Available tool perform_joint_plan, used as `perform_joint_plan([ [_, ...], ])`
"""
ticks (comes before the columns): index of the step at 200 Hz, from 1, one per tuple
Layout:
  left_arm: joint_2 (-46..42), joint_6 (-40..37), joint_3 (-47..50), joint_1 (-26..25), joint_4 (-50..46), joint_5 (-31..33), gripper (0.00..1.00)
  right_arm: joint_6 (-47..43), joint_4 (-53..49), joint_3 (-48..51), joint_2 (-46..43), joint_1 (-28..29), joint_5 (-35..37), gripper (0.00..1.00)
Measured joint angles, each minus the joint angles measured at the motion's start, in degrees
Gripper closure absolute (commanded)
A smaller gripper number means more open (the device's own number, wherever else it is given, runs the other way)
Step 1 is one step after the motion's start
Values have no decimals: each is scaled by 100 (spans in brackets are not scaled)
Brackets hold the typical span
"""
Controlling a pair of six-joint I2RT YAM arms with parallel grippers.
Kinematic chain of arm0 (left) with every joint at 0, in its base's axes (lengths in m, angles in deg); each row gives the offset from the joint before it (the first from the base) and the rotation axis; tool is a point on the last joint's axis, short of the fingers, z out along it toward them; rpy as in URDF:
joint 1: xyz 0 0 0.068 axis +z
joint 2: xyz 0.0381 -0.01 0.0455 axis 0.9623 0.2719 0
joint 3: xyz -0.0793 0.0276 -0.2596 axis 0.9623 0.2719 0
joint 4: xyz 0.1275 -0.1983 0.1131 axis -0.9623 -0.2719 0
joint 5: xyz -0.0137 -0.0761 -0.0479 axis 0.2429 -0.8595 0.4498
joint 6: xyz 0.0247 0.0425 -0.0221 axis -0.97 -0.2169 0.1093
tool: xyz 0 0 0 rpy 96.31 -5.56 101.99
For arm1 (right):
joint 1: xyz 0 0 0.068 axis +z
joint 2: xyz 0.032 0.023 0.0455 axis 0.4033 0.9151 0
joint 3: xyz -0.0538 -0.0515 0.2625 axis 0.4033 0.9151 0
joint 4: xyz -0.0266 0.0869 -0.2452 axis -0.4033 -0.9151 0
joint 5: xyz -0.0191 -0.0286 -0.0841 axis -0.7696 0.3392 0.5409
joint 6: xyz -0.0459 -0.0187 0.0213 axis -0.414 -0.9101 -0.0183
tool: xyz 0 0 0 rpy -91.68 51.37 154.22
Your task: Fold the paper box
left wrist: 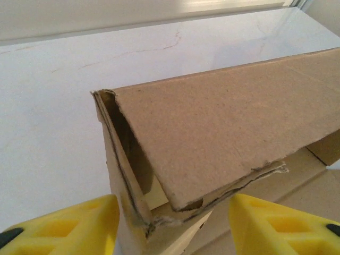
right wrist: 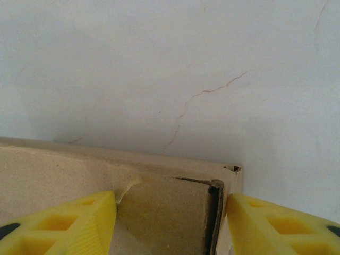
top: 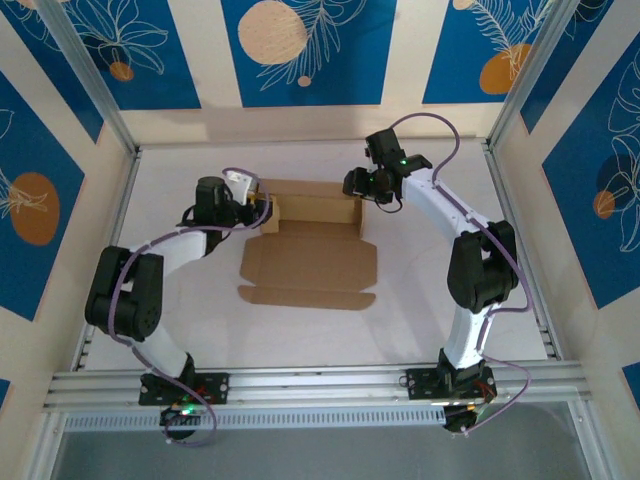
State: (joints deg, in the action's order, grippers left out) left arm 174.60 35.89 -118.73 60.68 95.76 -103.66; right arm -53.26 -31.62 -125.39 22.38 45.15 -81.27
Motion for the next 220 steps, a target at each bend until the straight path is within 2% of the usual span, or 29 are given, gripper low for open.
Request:
perform_joint_plan([
  [50, -7, -229, 125, -96, 210, 407, 63, 7, -13, 0, 2, -24, -107, 42],
  [70, -61, -273, 315, -127, 446, 584, 65, 17, -17, 0, 2, -44, -166, 42],
  [87, -94, -299, 422, -149, 590, 682, 65, 20, -35, 0, 2, -55, -212, 42],
  [124, -92, -326, 466, -249, 710, 892, 58, 22, -35, 0, 2, -66, -343, 41],
  [151, -87, -227, 570, -363, 935, 1139, 57, 22, -37, 0, 2, -72, -361, 42],
  [220, -74, -184, 782, -505, 1355, 2052, 78, 55, -35, 13, 0, -76, -498, 42],
])
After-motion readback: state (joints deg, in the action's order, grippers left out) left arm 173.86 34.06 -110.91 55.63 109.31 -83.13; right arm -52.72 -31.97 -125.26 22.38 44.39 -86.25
